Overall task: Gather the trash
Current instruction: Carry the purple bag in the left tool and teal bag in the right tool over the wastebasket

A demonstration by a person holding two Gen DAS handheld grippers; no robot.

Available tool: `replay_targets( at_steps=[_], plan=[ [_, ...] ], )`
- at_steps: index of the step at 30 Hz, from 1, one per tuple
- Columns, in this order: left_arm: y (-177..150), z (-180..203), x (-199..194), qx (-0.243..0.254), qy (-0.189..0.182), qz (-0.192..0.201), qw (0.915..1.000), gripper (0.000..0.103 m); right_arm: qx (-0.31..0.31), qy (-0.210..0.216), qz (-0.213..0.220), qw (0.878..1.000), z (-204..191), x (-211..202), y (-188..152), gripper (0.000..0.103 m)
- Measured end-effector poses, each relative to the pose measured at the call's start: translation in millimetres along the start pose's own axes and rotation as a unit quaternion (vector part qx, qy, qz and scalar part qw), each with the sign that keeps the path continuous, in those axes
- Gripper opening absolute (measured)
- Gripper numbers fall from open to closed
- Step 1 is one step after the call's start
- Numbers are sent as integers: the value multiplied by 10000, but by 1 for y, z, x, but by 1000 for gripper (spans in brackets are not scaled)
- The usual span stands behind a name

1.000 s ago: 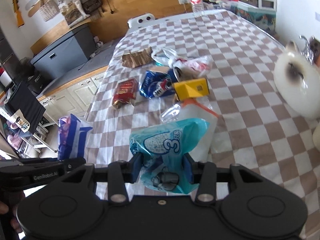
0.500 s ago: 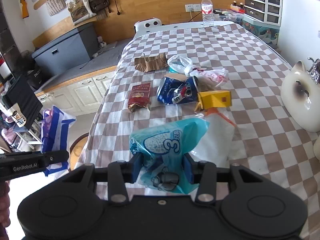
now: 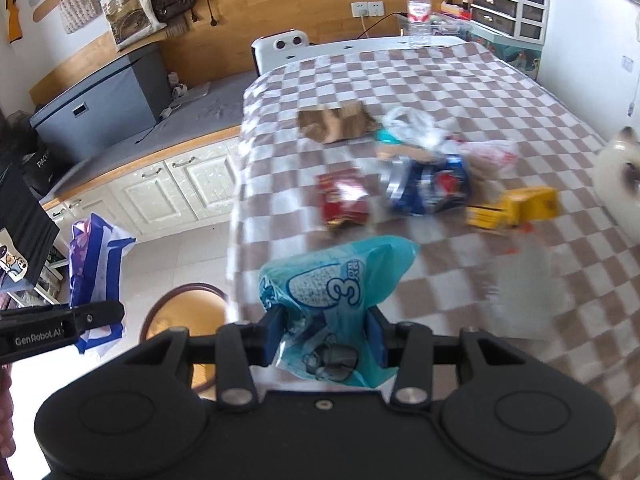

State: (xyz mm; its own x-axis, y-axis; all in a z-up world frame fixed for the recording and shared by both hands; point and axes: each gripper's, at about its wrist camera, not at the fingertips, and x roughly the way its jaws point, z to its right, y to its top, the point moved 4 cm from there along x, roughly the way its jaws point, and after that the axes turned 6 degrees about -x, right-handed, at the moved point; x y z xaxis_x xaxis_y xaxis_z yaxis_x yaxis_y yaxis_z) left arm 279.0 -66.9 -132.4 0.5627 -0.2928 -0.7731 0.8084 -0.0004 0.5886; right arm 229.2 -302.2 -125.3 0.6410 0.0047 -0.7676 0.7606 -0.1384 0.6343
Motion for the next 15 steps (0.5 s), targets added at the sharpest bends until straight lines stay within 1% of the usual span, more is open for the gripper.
replay_targets(
  at_steps=[4,8,15],
  plan=[
    [11,-45,3,-114,146,-45,9998,24,-35,69,-68,9999,-43,22,10,45],
    [16,-88,11,-324,311,-152,9989,24,-161,188,-187,9995,-82,46,18,45],
    [15,-151,34,-767,529,-516,9943,24,-434,547,-575,9959,-140,95,23,45]
  ],
)
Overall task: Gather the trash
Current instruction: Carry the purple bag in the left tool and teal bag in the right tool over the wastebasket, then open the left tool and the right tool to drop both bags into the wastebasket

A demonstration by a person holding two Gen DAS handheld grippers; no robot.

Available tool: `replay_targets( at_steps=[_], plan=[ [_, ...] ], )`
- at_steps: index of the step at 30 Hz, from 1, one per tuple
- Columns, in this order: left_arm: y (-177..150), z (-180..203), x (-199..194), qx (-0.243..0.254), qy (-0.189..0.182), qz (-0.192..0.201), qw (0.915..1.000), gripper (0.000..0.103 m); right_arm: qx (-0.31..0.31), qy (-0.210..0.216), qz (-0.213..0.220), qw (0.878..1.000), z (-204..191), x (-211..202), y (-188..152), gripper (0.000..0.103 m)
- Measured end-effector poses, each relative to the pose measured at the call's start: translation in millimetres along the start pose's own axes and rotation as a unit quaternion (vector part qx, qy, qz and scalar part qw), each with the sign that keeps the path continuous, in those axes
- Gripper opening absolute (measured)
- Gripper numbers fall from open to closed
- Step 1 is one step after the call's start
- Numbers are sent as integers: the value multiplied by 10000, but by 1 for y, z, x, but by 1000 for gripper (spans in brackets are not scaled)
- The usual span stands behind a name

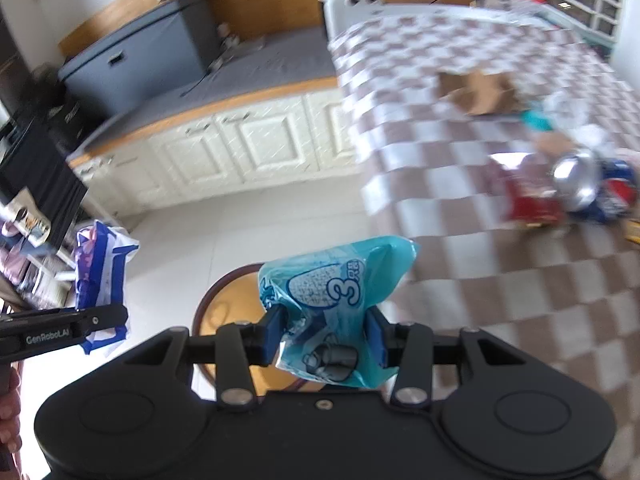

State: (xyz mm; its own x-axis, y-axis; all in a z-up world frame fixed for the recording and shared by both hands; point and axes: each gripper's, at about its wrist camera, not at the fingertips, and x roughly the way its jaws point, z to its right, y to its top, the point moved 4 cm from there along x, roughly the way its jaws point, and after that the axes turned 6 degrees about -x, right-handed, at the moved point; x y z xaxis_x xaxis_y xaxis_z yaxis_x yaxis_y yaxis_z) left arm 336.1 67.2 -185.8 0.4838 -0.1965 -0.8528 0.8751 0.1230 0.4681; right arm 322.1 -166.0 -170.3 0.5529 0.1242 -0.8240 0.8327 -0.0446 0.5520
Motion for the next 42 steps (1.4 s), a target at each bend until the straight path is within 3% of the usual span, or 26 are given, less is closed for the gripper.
replay_targets(
  at_steps=[7,14,28,42],
  plan=[
    [4,-36,37,-347,33,-442,9984,24,-211,402,-589,9972,-41,63,0,45],
    [4,-49,94,-489,-76,-922,9945,24,-414,611,-1058,9916,-68,128,-2,45],
    [-10,-58,185,-454,-28,-1791,9828,24,-343,585,-1793,9814,-58,216,-17,46],
    [-25,-72,234,-576,116,-2061,9768,27,-322,442,-2255,9727,-56,274,-33,48]
  ],
)
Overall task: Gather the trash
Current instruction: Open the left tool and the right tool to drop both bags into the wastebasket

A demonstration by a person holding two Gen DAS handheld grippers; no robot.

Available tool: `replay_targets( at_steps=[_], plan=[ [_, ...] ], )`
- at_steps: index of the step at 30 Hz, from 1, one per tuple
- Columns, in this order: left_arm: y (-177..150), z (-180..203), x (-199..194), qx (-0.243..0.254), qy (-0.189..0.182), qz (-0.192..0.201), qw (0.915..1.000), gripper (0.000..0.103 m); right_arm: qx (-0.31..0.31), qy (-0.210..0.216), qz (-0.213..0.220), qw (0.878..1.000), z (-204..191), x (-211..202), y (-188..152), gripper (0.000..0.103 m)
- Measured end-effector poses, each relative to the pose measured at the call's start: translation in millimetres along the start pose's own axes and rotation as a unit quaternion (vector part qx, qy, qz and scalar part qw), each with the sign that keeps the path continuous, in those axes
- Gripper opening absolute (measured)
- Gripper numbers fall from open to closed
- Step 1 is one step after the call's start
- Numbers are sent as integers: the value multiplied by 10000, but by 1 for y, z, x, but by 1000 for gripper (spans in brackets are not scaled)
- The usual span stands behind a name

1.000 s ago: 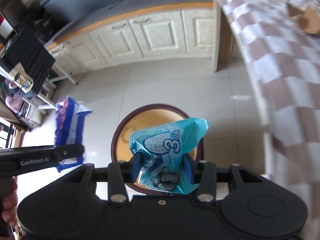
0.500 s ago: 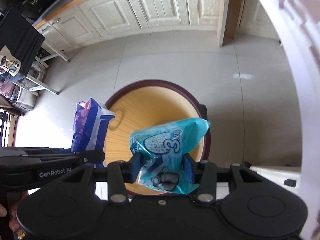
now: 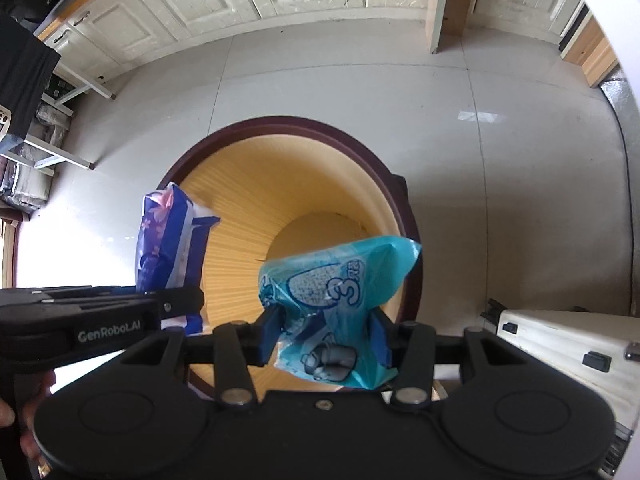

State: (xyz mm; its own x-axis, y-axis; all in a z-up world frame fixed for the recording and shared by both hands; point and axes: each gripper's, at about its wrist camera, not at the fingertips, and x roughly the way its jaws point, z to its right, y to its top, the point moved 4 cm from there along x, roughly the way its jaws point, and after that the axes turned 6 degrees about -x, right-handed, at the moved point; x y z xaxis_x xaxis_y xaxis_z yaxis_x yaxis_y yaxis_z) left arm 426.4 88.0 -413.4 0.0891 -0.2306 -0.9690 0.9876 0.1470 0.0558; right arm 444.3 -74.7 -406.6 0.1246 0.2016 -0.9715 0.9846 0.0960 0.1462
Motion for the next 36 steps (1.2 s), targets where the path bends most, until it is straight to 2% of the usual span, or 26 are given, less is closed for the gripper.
replay_targets(
  at_steps=[5,8,12,14,17,31,33,36],
  plan=[
    [5,-5,8,56,139,3,9999,29,19,-4,147,9999,5,3,3,50],
    [5,-7,9,30,41,-8,10000,43,150,131,265,9995,8,3,6,58],
    [2,-13,8,-10,115,-40,9999,51,207,102,259,9994,11,6,4,59],
    [2,-15,7,-26,79,-51,10000,57,233,131,237,9994,10,7,3,64],
    [4,-16,6,-6,105,-38,9999,59,281,124,268,9992,11,7,4,74],
    [5,-13,0,-7,182,-14,9998,59,277,36,234,9993,15,0,-2,75],
    [6,-14,-2,-6,196,-28,9998,60,290,1,198,9994,17,-3,-4,75],
    [5,-12,-7,12,215,23,9998,68,278,-85,190,9994,19,-9,-8,79]
  ],
)
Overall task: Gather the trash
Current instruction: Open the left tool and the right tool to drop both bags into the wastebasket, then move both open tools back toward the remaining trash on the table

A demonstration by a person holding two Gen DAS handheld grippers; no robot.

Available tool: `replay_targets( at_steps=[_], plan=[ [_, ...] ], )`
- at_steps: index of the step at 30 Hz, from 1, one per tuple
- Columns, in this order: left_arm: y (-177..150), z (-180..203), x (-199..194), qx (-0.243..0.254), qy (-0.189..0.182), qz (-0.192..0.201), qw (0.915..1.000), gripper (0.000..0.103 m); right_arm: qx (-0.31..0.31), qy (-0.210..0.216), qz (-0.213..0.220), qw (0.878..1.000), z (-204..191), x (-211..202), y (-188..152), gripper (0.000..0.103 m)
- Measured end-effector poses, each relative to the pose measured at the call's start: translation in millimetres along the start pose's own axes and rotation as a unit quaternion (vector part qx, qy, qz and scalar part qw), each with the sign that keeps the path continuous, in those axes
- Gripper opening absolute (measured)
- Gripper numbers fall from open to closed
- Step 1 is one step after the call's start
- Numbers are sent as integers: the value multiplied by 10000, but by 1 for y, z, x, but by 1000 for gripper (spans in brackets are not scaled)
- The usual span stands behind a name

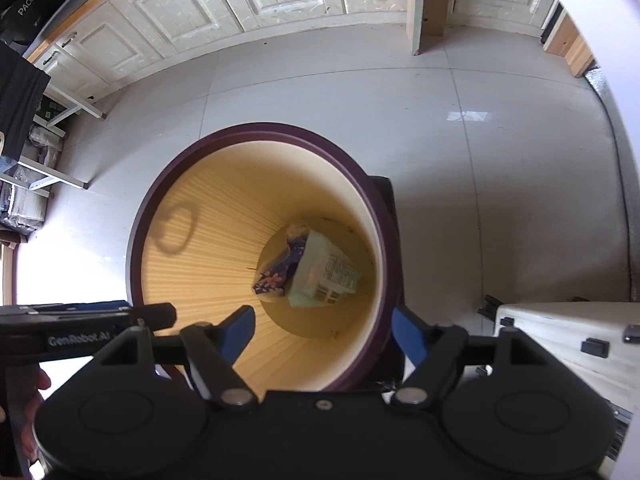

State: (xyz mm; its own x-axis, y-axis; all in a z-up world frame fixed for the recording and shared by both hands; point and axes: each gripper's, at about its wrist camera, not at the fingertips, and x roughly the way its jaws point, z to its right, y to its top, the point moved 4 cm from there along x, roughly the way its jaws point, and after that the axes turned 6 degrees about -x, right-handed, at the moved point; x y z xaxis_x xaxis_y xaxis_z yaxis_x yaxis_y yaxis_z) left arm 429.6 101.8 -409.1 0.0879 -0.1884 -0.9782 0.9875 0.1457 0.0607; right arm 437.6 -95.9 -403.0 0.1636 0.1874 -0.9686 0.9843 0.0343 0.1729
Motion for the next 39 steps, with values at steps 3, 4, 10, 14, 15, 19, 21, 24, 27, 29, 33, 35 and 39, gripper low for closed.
replay_targets(
  at_steps=[3,4,10,14,15,19,21,24,27,29,33,35,39],
  plan=[
    [-2,0,-4,10,27,50,10000,77,-20,-45,41,10000,0,-6,-3,83],
    [-4,0,-6,11,44,70,10000,80,-22,-66,58,10000,0,-7,-4,86],
    [-12,-4,-16,-84,179,227,9995,100,-101,-204,215,9995,0,-20,-8,100],
    [-18,-10,-27,-103,264,369,9989,103,-185,-317,294,9989,0,-28,-13,103],
    [-20,-11,-29,-97,286,384,9988,103,-196,-337,303,9988,0,-30,-14,103],
    [-29,-17,-41,-48,344,466,9983,103,-172,-340,323,9988,-1,-36,-21,103],
    [-34,-19,-48,-26,336,515,9981,103,-169,-338,362,9986,-2,-42,-24,103],
    [-40,-20,-62,53,330,591,9977,103,-181,-358,447,9982,-5,-52,-28,103],
    [-46,-21,-76,96,335,684,9970,103,-167,-415,535,9976,-8,-63,-33,103],
    [-50,-21,-85,77,338,743,9966,103,-176,-420,586,9972,-10,-71,-36,103],
    [-58,-22,-108,27,286,887,9956,103,-289,-464,702,9960,-18,-90,-43,103],
    [-64,-22,-121,39,280,997,9946,103,-317,-493,792,9951,-22,-104,-45,103],
    [-74,-21,-150,59,279,1266,9915,103,-340,-485,964,9936,-29,-133,-50,103]
  ],
)
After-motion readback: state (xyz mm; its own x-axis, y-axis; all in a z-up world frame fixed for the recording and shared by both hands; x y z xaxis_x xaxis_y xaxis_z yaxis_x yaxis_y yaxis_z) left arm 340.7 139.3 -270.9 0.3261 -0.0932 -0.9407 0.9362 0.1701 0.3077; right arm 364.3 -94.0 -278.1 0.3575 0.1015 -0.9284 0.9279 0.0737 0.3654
